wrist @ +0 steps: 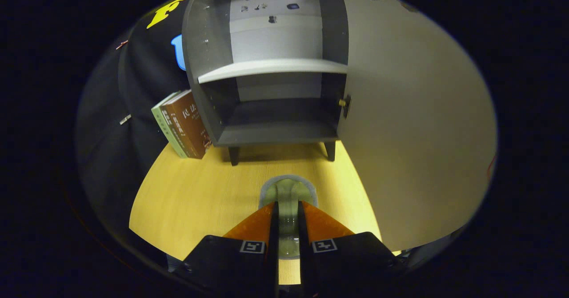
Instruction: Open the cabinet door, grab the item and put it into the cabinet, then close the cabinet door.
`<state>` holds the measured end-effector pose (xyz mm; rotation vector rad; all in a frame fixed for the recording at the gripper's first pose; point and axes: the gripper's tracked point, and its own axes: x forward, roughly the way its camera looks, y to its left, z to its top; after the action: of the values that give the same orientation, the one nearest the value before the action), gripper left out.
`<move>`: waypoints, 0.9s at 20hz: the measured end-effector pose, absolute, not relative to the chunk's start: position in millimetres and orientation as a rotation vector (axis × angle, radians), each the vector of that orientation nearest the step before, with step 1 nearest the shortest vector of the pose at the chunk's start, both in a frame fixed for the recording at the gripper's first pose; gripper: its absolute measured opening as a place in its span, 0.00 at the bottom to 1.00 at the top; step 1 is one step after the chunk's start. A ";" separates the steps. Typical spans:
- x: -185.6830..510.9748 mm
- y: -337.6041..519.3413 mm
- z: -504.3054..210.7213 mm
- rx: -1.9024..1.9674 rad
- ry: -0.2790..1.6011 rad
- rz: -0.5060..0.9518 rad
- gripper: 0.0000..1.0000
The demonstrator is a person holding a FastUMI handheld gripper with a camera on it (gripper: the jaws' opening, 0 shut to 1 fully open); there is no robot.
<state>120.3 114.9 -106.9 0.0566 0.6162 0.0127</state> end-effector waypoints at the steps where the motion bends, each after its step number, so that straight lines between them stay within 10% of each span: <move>1: 123.1 115.8 -100.9 0.061 0.603 0.017 0.24; 18: 205.2 134.6 -44.7 0.141 0.459 -0.002 0.23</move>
<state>205.2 134.6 -44.7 0.1412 0.4589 -0.0018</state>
